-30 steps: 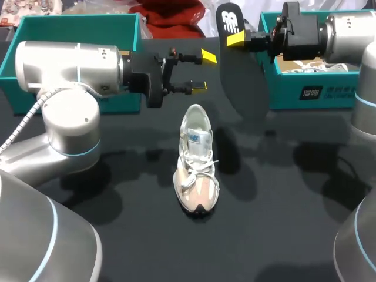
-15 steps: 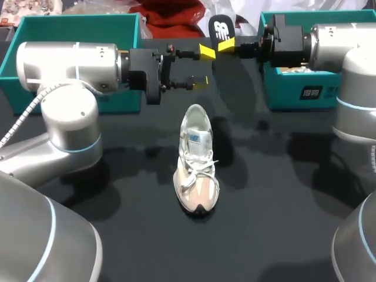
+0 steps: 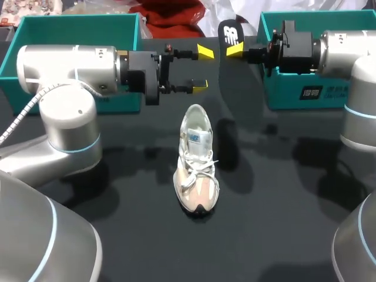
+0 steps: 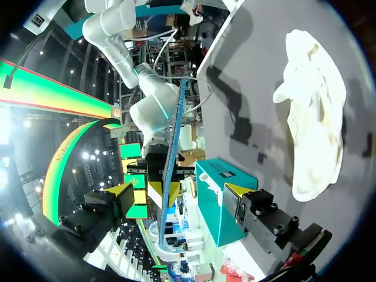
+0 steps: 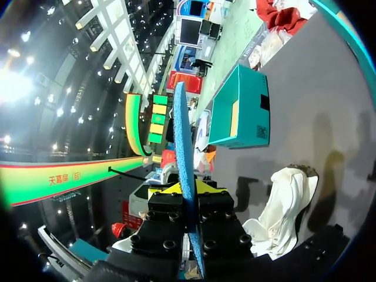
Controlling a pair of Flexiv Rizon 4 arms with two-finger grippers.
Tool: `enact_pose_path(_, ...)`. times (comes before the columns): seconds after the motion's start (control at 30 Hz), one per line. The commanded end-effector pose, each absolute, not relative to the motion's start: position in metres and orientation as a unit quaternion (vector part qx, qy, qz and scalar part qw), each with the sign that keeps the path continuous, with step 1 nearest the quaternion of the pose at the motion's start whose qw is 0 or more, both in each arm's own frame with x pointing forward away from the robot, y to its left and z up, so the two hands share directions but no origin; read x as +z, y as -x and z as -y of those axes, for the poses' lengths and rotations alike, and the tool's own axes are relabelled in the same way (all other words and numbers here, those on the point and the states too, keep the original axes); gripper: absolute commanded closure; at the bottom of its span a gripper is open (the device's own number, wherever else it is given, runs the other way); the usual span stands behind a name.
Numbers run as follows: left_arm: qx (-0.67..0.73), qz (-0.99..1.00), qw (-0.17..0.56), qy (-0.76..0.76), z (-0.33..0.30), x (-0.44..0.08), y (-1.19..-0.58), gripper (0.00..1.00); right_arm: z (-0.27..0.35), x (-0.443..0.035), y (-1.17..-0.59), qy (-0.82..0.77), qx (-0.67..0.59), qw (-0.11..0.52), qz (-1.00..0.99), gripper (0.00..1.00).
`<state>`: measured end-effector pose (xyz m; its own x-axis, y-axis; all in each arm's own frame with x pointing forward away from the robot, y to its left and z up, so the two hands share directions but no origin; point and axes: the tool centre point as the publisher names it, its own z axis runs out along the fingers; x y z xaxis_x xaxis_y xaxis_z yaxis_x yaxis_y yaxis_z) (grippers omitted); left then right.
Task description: Take the shoe out of the shoebox, open the shoe tongue, remove and reinsert the insole, then place the shoe into the shoebox
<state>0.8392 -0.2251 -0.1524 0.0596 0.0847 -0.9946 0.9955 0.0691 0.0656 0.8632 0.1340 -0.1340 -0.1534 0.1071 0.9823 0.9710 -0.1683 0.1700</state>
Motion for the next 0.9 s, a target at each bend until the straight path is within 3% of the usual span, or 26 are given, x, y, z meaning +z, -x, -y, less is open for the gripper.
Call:
enact_pose_path(0.03,-0.448,-0.523,0.506,-0.520,0.235,-0.152,-0.850,0.00,-0.144,-0.137,-0.869,0.529,-0.555,0.385,0.514,1.00)
enact_pose_path(0.67,-0.462,-0.519,0.512,-0.505,0.261,-0.160,-0.852,0.00,-0.163,-0.148,-0.896,0.579,-0.506,0.400,0.499,1.00)
enact_pose_path(0.73,-0.465,-0.519,0.512,-0.503,0.261,-0.161,-0.853,0.13,-0.163,-0.150,-0.897,0.579,-0.507,0.403,0.496,1.00)
enact_pose_path(0.8,-0.462,-0.522,0.513,-0.501,0.262,-0.162,-0.855,0.35,-0.162,-0.150,-0.898,0.577,-0.511,0.407,0.491,1.00)
enact_pose_path(0.9,-0.461,-0.527,0.511,-0.498,0.263,-0.164,-0.859,0.38,-0.161,-0.152,-0.899,0.575,-0.513,0.413,0.485,1.00)
